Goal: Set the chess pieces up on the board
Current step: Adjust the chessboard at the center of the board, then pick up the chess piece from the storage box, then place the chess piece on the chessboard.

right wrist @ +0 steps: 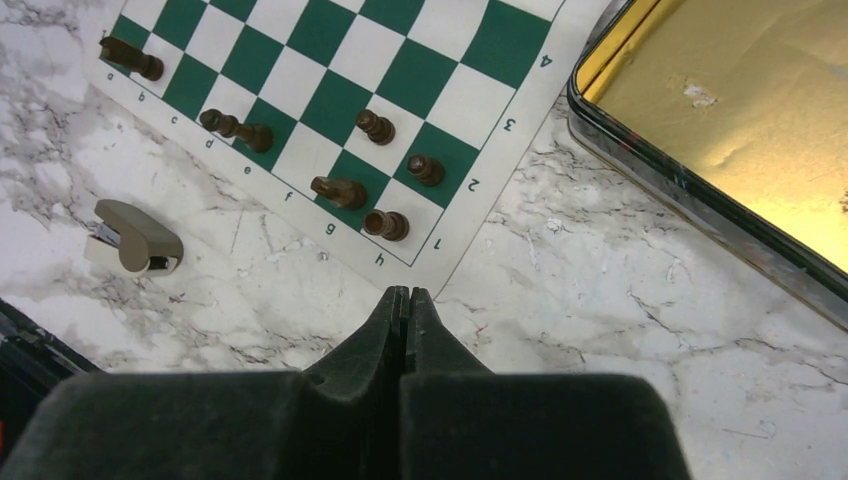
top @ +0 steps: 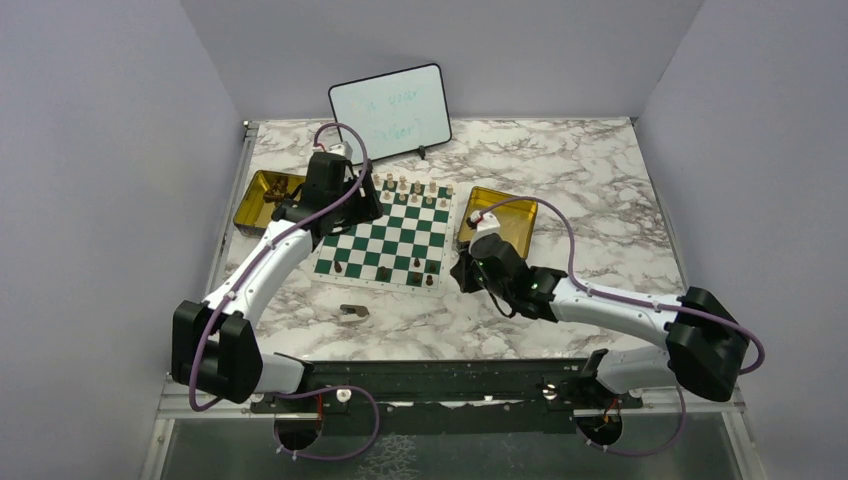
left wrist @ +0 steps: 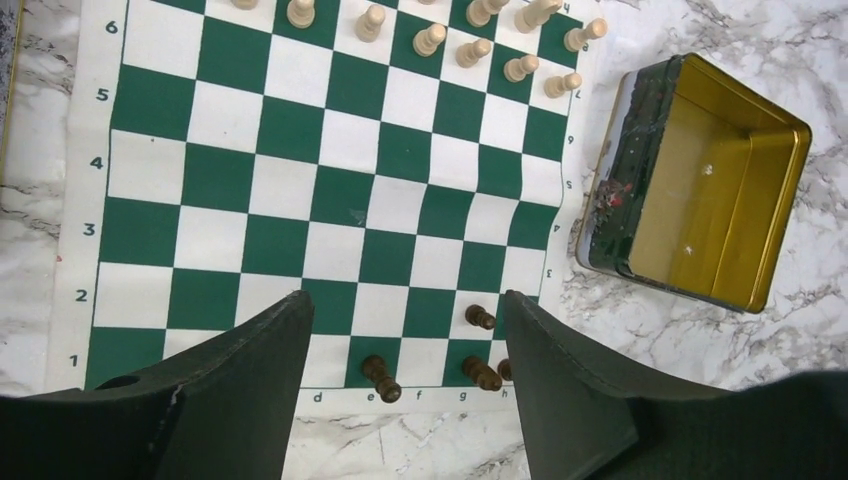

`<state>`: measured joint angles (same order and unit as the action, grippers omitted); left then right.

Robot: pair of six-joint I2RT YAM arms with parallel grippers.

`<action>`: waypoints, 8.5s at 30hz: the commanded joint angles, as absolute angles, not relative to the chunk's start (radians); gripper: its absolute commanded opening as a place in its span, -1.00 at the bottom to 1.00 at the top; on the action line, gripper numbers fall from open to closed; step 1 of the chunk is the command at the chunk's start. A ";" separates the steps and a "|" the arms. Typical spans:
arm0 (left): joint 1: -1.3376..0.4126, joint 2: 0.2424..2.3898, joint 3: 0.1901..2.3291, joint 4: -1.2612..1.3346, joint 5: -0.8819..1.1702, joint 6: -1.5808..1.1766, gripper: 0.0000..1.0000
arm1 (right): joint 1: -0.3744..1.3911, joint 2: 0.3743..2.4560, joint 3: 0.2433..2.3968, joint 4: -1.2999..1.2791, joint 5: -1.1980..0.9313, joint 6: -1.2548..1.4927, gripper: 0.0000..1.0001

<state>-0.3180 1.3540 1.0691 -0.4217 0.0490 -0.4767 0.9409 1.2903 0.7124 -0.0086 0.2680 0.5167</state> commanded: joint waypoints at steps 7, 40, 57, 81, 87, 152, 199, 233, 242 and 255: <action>-0.304 1.278 1.018 -0.450 0.089 -0.368 0.57 | 0.945 1.446 0.672 0.187 0.266 0.590 -0.99; -0.302 1.230 0.983 -0.460 0.008 -0.331 0.72 | 0.946 1.639 0.651 0.287 0.223 0.618 -0.99; -0.302 1.236 0.984 -0.460 0.008 -0.331 0.73 | 0.957 1.630 0.639 0.259 0.211 0.613 -0.99; -0.298 1.238 0.983 -0.461 -0.020 -0.333 0.75 | 0.969 1.628 0.645 0.237 0.226 0.619 -0.99; -0.296 1.241 0.983 -0.460 -0.031 -0.333 0.78 | 0.969 1.598 0.682 0.181 0.266 0.626 -0.88; 0.164 2.118 1.670 -0.439 -0.168 -0.267 -0.32 | 0.969 1.055 0.603 0.137 0.279 0.308 1.00; 0.160 1.832 1.516 -0.567 -0.102 -0.375 -0.70 | 0.969 0.983 0.593 0.047 0.315 0.391 1.00; -0.065 1.498 1.043 -0.585 -0.144 -0.452 -0.70 | 0.969 0.901 0.579 -0.046 0.321 0.450 1.00; -0.080 1.469 0.974 -0.584 -0.170 -0.456 -0.70 | 0.969 0.924 0.574 -0.027 0.315 0.454 1.00; -0.089 1.460 0.915 -0.575 -0.190 -0.459 -0.70 | 0.969 0.930 0.564 -0.022 0.312 0.459 1.00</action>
